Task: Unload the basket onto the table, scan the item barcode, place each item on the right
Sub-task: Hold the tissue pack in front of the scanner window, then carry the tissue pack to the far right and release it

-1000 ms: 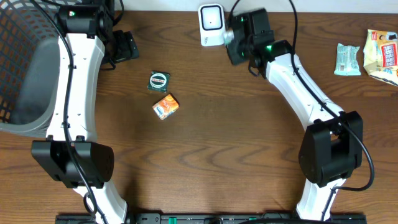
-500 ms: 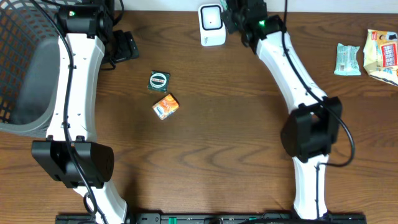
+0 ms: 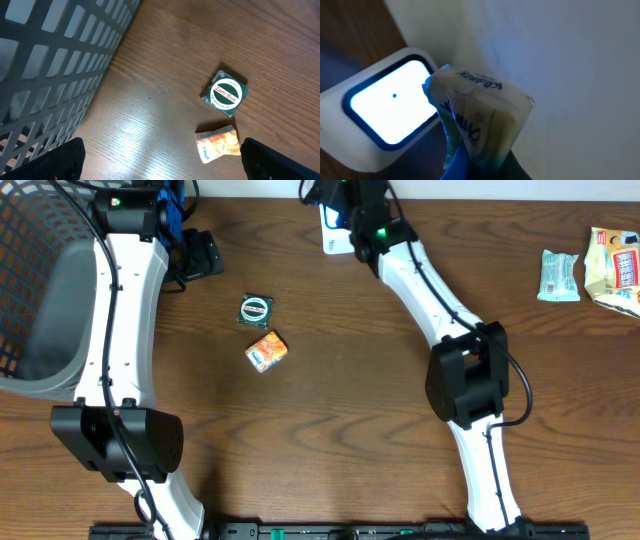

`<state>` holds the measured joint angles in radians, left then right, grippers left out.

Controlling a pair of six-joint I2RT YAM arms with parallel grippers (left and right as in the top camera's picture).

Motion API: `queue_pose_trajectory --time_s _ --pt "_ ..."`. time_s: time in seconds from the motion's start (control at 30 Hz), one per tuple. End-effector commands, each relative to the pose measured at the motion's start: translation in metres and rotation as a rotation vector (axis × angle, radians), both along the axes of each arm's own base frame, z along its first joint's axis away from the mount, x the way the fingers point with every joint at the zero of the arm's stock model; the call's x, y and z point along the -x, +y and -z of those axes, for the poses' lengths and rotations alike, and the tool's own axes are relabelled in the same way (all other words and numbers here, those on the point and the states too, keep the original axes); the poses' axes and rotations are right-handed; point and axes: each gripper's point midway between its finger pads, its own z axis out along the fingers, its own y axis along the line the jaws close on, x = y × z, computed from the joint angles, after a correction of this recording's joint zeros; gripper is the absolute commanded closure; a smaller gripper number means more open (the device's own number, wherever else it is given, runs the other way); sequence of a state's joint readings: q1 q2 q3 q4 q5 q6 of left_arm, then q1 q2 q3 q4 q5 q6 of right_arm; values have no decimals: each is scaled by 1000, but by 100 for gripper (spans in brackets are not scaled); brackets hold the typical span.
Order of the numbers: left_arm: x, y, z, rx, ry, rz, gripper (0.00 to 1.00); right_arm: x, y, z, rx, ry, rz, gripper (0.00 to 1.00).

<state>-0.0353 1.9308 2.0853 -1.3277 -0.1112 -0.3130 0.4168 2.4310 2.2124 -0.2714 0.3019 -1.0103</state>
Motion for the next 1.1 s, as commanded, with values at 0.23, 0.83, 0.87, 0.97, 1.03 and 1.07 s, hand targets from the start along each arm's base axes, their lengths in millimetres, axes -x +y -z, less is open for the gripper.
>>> queue_pose_trajectory --time_s 0.23,0.83,0.87,0.97,1.03,1.07 --pt "0 3 6 -14 20 3 2 6 16 23 103 37 -77 99" --pt "0 3 6 -14 20 3 2 -5 -26 -4 -25 -10 114 99" --pt "0 3 6 -15 20 3 3 -8 -38 -10 -71 -18 154 99" --pt "0 3 6 -15 20 3 3 -14 -85 -27 -212 -35 302 99" --pt "0 3 6 -15 20 3 2 -14 -125 -27 -302 -17 415 99" --pt "0 3 6 -14 20 3 2 -13 -151 -25 -351 0 487 99"
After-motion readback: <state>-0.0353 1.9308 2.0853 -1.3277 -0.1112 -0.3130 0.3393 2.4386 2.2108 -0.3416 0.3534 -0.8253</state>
